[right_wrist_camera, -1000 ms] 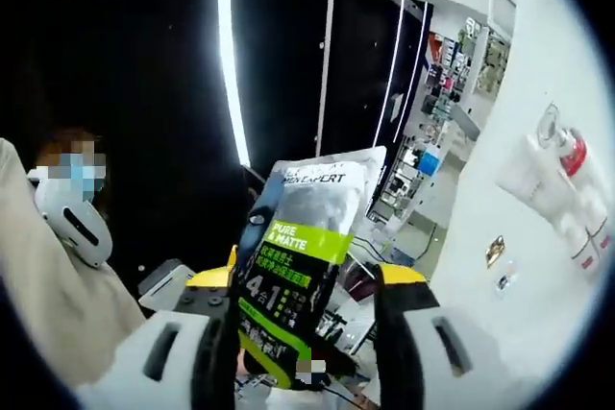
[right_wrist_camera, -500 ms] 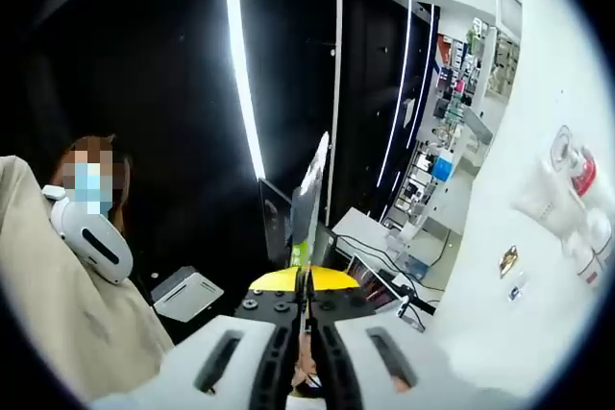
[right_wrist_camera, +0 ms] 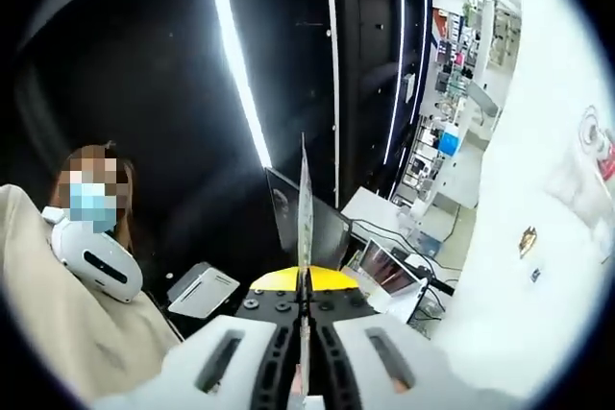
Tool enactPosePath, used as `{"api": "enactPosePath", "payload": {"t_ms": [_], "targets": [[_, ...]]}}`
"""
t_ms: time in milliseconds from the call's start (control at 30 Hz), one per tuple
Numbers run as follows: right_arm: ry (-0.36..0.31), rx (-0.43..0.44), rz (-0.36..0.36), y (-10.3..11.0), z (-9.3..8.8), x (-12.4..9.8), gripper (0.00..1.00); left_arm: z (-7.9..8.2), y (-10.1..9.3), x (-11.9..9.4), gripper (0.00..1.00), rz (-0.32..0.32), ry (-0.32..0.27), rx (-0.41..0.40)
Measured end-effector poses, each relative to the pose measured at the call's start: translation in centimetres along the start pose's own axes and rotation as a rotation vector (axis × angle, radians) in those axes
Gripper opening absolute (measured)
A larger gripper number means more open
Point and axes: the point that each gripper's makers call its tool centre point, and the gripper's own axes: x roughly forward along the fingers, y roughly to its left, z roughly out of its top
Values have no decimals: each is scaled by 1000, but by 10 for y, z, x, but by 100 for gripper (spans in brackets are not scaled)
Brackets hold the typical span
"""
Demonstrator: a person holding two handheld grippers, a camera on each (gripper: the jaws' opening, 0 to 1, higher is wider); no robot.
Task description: Arrange the skincare products in the storage area until every visible bottle or jar stands upright without overlapping.
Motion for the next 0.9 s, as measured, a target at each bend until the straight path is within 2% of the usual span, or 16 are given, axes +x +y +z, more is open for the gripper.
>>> {"api": "enactPosePath", "payload": {"t_ms": [67, 133, 167, 200, 233, 267, 333, 400, 600, 733, 833, 900], "targets": [[-2, 12, -28, -5, 1, 0, 1, -3, -4, 0, 23, -16, 7, -13], [7, -8, -64, -11, 0, -1, 1, -5, -5, 0, 5, -22, 10, -12], [19, -22, -99, -17, -2, -1, 1, -6, -6, 0, 0, -26, 8, -12], [25, -29, -144, -24, -1, -3, 1, -5, -5, 0, 0, -17, -4, -32], [28, -29, -148, -25, -2, -3, 1, -7, -1, 0, 0, 8, -2, -54], [35, -55, -189, -30, -1, -5, 1, -8, 7, 0, 0, 47, -12, -83], [61, -111, -255, -39, -3, -7, 1, -12, 12, -1, 0, 65, -31, -129], [58, -172, -249, -36, -1, -5, 2, -13, 14, 0, 0, 70, -64, -189], [6, -164, -202, -29, 7, -5, 11, -15, 2, 5, 0, -6, -137, -323], [-13, -154, -204, -33, 20, -4, 15, -21, 2, 6, 0, -10, -121, -346], [2, -208, -261, -43, 26, -6, 14, -26, 1, 7, 0, -2, -100, -351], [28, -287, -328, -53, 31, -9, 11, -31, 3, 7, 0, 16, -84, -343]]}}
